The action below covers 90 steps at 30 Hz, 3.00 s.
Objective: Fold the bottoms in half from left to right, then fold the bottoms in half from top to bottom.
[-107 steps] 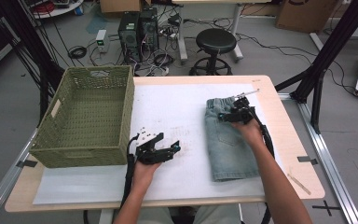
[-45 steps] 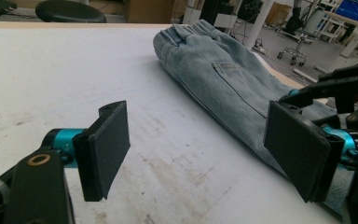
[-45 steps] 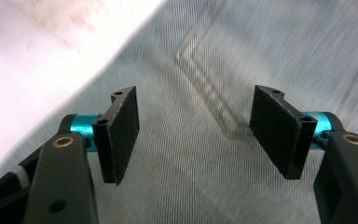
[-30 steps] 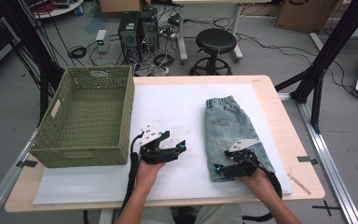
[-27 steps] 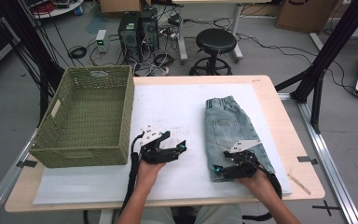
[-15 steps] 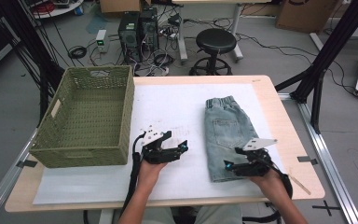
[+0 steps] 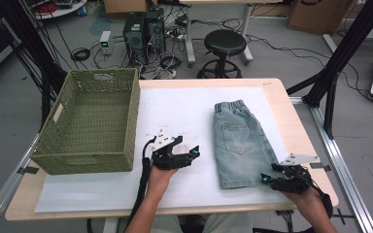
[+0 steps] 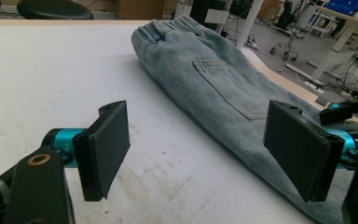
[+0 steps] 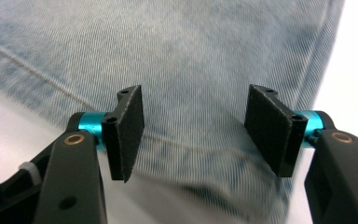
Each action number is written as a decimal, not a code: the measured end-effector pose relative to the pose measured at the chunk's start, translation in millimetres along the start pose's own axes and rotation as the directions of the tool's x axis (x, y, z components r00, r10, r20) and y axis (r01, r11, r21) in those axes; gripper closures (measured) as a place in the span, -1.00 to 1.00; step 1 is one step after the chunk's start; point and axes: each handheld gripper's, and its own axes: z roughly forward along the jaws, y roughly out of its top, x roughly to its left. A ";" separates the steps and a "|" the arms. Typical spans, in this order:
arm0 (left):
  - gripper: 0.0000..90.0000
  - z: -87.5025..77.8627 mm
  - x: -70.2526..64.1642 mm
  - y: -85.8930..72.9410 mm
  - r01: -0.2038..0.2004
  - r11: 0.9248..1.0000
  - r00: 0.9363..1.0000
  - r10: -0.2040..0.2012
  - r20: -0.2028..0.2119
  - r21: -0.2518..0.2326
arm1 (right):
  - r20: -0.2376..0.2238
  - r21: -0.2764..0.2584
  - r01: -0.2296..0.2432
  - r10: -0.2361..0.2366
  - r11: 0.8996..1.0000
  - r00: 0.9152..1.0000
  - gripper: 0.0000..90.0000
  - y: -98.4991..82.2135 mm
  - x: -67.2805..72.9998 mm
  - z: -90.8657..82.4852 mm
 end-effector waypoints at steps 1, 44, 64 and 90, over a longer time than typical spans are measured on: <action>-0.50 -0.3 0.4 0.1 -0.001 1.000 1.000 0.001 -0.001 0.000 | -0.006 0.009 -0.007 0.007 1.000 1.000 -0.15 -1.9 -0.9 -3.2; -0.53 5.0 -6.7 6.3 -0.009 1.000 0.999 0.009 0.036 -0.004 | 0.026 -0.231 -0.097 0.105 0.968 0.994 -0.44 76.7 -26.1 -4.8; -0.36 71.0 -36.0 -2.3 0.026 0.985 0.998 -0.036 0.059 0.170 | 0.038 -0.216 -0.121 0.132 0.969 0.990 -0.43 66.4 -35.4 -3.8; 0.72 95.3 -71.6 -16.5 -0.061 0.929 0.992 0.095 -0.077 0.366 | 0.093 -0.136 -0.124 0.137 0.983 0.986 -0.14 60.5 -36.5 11.0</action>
